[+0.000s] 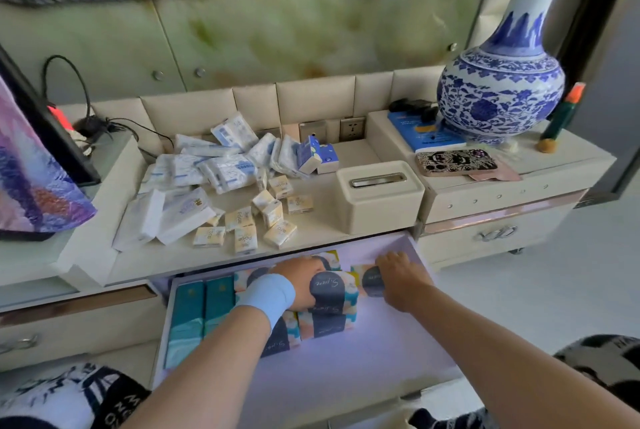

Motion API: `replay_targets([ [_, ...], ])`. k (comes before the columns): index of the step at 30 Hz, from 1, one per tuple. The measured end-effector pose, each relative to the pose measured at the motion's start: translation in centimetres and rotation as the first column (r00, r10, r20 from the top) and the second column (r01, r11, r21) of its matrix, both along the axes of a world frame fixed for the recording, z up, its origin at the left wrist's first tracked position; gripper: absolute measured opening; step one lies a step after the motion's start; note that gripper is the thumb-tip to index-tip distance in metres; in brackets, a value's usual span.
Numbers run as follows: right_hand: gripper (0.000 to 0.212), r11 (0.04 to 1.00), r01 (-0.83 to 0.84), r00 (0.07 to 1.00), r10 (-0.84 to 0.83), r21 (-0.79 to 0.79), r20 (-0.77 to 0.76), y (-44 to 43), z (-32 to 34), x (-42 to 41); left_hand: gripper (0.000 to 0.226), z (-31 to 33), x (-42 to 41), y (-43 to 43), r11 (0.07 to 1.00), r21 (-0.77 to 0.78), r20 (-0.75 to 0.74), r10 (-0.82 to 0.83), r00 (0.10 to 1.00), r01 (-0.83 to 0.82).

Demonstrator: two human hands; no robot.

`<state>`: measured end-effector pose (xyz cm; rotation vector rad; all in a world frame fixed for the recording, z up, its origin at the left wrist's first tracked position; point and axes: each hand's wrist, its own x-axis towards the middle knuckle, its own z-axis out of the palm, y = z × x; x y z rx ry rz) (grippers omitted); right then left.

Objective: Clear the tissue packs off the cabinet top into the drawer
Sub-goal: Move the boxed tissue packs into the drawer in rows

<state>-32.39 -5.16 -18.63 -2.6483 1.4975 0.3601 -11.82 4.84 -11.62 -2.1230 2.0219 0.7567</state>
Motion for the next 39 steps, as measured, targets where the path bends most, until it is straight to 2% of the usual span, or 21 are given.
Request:
replay_targets([
  [3,0.048,1.000,-0.015,0.999,0.016,-0.005,0.052,-0.3,-1.6,0.3,0.054,-0.8,0.2,-0.6,1.000,-0.012,0.026,0.007,1.000,-0.007],
  [7,0.058,0.989,-0.072,0.996,0.065,-0.133,-0.061,-1.1,-3.2,0.4,0.053,-1.1,0.3,-1.2,1.000,-0.004,0.025,0.013,1.000,-0.013],
  [9,0.060,0.981,-0.060,0.997,0.049,-0.187,-0.061,-1.7,-3.5,0.7,0.049,-1.4,0.4,-1.3,1.000,-0.005,0.044,0.012,0.999,-0.012],
  [12,0.060,0.991,0.005,0.998,0.003,-0.135,0.060,-2.6,-3.8,1.3,0.046,-1.9,0.5,-1.3,1.000,0.015,0.050,0.022,0.999,-0.023],
  [16,0.057,1.000,-0.010,0.962,0.017,-0.026,0.274,-2.8,-3.7,2.0,0.042,-2.3,0.7,-1.5,0.999,0.032,0.052,0.017,0.999,-0.019],
  [20,0.055,0.997,-0.055,0.866,0.019,0.058,0.499,-2.4,-3.6,1.5,0.039,-2.2,0.5,-1.8,0.999,0.026,0.044,0.020,0.999,-0.021],
  [22,0.050,0.998,-0.023,0.797,-0.015,0.056,0.604,-2.0,-2.9,1.2,0.038,-2.2,0.4,-2.0,0.999,0.000,0.010,0.041,0.999,-0.041],
  [25,0.042,0.982,0.152,0.670,-0.187,0.113,0.718,-1.4,-0.5,1.2,0.048,-2.3,0.1,-2.4,0.993,-0.063,-0.050,0.100,0.994,-0.103],
  [27,0.035,0.961,0.122,0.574,-0.271,0.247,0.772,-0.8,1.5,1.0,0.051,-2.5,-0.5,-2.8,0.986,-0.109,-0.081,0.119,0.990,-0.127],
  [28,0.036,0.965,0.032,0.579,-0.231,0.261,0.782,-0.5,2.3,0.8,0.052,-2.6,-0.9,-3.1,0.982,-0.132,-0.106,0.121,0.987,-0.135],
  [30,0.056,0.973,-0.139,0.713,-0.032,0.186,0.701,-0.1,3.1,0.3,0.052,-2.7,-2.1,-3.7,0.974,-0.177,-0.156,0.117,0.981,-0.145],
  [31,0.063,0.973,-0.191,0.780,0.070,0.129,0.621,0.0,2.9,0.1,0.052,-2.7,-2.6,-4.0,0.970,-0.196,-0.176,0.112,0.978,-0.146],
  [33,0.065,0.972,-0.234,0.840,0.184,0.035,0.510,0.0,2.3,-0.5,0.057,-3.1,-3.7,-4.4,0.964,-0.221,-0.208,0.101,0.973,-0.147],
  [35,0.054,0.978,-0.207,0.885,0.184,0.007,0.429,-0.4,1.9,-1.3,0.069,-3.7,-4.2,-4.5,0.968,-0.210,-0.179,0.102,0.979,-0.139],
  [37,0.046,0.991,-0.127,0.950,0.112,0.033,0.291,-1.1,1.9,-2.3,0.077,-4.5,-3.8,-4.5,0.985,-0.157,-0.045,0.067,0.997,-0.073],
  [39,0.050,0.996,-0.081,0.985,0.075,0.033,0.155,-1.7,1.5,-3.0,0.082,-5.2,-2.8,-4.3,0.999,-0.039,0.092,0.021,0.996,-0.017],
])
